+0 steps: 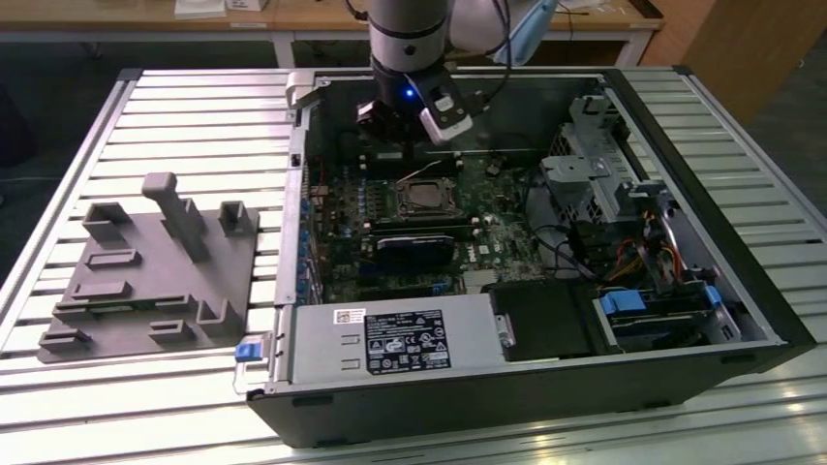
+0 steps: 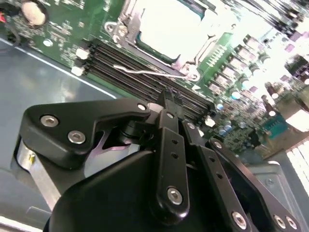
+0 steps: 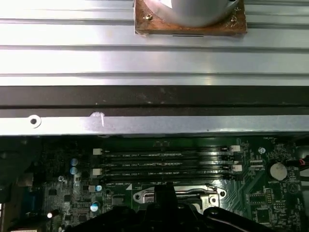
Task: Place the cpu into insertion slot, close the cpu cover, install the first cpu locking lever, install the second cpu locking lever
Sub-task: 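Install the first cpu locking lever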
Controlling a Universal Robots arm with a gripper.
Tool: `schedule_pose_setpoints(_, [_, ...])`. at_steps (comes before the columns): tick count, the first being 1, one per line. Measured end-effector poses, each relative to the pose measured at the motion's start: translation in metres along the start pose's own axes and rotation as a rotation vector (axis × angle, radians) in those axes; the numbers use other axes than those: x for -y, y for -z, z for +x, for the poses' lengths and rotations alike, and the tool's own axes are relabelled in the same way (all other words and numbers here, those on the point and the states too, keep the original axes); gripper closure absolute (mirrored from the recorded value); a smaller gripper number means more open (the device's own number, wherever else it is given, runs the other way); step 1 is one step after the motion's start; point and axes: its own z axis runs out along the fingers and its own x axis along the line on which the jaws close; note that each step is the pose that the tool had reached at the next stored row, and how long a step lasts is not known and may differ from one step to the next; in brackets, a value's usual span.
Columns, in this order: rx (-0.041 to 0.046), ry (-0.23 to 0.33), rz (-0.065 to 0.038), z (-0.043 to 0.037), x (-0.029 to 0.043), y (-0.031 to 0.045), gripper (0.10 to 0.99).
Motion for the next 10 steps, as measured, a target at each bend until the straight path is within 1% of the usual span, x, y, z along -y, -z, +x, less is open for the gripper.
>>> schedule_pose_setpoints(4, [0.0443,0.006,-0.001,0.0003,0.0002,-0.0010,0.980])
schedule_pose_setpoints(5, [0.0548,0.007,-0.002,0.0004,0.0002,-0.0013,0.980])
schedule_pose_setpoints(6, [0.0635,0.008,-0.002,0.0004,0.0003,-0.0017,0.980])
schedule_pose_setpoints(7, [0.0698,0.006,-0.002,0.0005,0.0004,-0.0023,0.980])
schedule_pose_setpoints(8, [0.0738,0.005,-0.002,0.0005,0.0005,-0.0030,0.980])
schedule_pose_setpoints(10, [0.0791,0.001,-0.002,0.0006,0.0009,-0.0046,0.980])
